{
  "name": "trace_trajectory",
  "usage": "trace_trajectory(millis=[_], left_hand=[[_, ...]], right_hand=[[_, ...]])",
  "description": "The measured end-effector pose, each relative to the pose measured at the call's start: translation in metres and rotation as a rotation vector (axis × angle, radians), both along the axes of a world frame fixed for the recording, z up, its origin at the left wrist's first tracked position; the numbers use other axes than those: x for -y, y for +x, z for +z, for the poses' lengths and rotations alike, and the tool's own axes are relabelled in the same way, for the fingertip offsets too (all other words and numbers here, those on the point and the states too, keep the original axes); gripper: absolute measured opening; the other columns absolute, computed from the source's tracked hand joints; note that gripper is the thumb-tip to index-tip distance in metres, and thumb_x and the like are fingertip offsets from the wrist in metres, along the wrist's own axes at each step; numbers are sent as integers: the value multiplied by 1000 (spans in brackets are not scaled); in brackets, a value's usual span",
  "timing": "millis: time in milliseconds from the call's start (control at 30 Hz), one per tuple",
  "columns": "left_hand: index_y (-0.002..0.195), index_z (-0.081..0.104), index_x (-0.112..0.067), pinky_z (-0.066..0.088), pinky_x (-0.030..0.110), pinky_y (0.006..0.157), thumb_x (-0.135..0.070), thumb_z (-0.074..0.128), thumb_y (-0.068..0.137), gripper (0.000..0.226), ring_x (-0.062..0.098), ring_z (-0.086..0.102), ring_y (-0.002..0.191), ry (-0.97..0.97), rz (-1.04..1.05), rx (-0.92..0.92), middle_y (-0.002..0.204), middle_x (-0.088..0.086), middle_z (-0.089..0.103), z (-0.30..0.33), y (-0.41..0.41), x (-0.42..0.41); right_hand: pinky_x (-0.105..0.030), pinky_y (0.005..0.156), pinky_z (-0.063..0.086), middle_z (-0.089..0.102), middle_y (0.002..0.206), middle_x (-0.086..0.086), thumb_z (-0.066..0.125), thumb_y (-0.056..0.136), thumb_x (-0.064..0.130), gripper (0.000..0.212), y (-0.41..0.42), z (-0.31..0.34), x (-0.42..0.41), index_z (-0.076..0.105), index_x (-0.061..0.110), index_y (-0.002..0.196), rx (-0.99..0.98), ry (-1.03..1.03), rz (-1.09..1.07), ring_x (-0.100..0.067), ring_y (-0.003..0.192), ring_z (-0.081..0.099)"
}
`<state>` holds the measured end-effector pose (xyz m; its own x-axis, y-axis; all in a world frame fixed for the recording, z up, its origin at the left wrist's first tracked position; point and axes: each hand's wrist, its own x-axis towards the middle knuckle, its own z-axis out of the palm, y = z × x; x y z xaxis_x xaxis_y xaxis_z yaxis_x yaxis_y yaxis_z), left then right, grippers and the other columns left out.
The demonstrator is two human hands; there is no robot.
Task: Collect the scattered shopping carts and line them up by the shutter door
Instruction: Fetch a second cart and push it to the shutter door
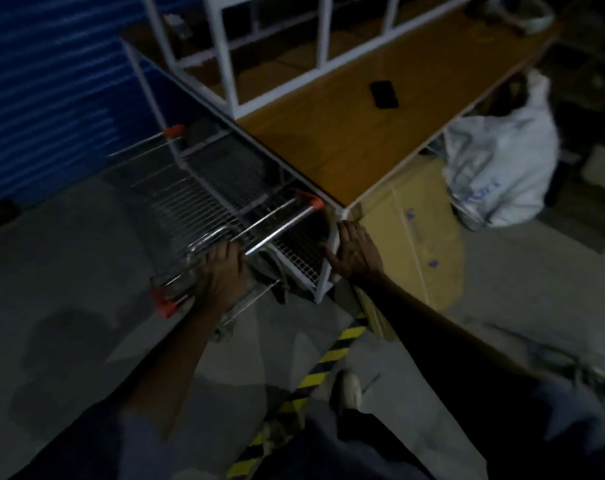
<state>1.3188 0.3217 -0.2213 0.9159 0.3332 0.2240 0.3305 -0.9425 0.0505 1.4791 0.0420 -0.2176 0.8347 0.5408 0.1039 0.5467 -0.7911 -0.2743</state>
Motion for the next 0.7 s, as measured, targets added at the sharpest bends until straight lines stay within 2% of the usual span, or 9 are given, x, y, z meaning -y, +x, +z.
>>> trace_trajectory(millis=[67, 133, 233, 433, 567, 700], left_hand=[[120, 59, -14, 41, 47, 91, -31, 52, 102, 26, 32, 54, 110, 31, -122, -2, 119, 12, 61, 5, 11, 28], [127, 59, -11, 42, 47, 95, -32, 51, 99, 35, 33, 53, 117, -23, -242, -22, 128, 13, 59, 5, 24, 63], [129, 59, -7, 45, 48, 98, -38, 45, 98, 46, 37, 55, 119, -77, -494, -63, 129, 15, 59, 4, 52, 132], [136, 57, -5, 49, 49, 102, -45, 42, 99, 57, 35, 55, 126, -25, -937, -152, 137, 16, 61, 20, 76, 344], [144, 54, -5, 38, 51, 115, -32, 60, 101, 51, 36, 50, 136, -107, -1184, -183, 147, 17, 55, 26, 31, 526], [137, 59, -7, 46, 48, 107, -43, 47, 97, 55, 35, 57, 126, -63, -1471, -137, 137, 16, 62, 26, -55, 700]], right_hand=[[-47, 116, 34, 54, 146, -24, 41, 106, 66, 80, -22, 6, 48, 48, -1, 149, -43, -44, -116, -40, 136, 48], [-45, 121, 30, 47, 156, -20, 35, 104, 72, 87, -46, 18, 97, 43, 2, 154, -61, -95, -244, -36, 144, 41], [-49, 126, 26, 38, 164, -16, 23, 102, 79, 94, -84, 30, 182, 36, 6, 159, -55, -95, -464, -34, 151, 32], [-46, 127, 24, 35, 166, -15, 23, 101, 81, 96, -201, 53, 375, 31, 7, 162, -45, -62, -881, -33, 153, 30], [-46, 125, 28, 40, 163, -16, 22, 99, 82, 98, -324, 52, 505, 34, 7, 161, -47, -69, -1164, -33, 150, 35], [-46, 125, 25, 39, 163, -17, 25, 100, 78, 95, -467, 52, 616, 34, 5, 160, -90, -77, -1418, -34, 149, 35]])
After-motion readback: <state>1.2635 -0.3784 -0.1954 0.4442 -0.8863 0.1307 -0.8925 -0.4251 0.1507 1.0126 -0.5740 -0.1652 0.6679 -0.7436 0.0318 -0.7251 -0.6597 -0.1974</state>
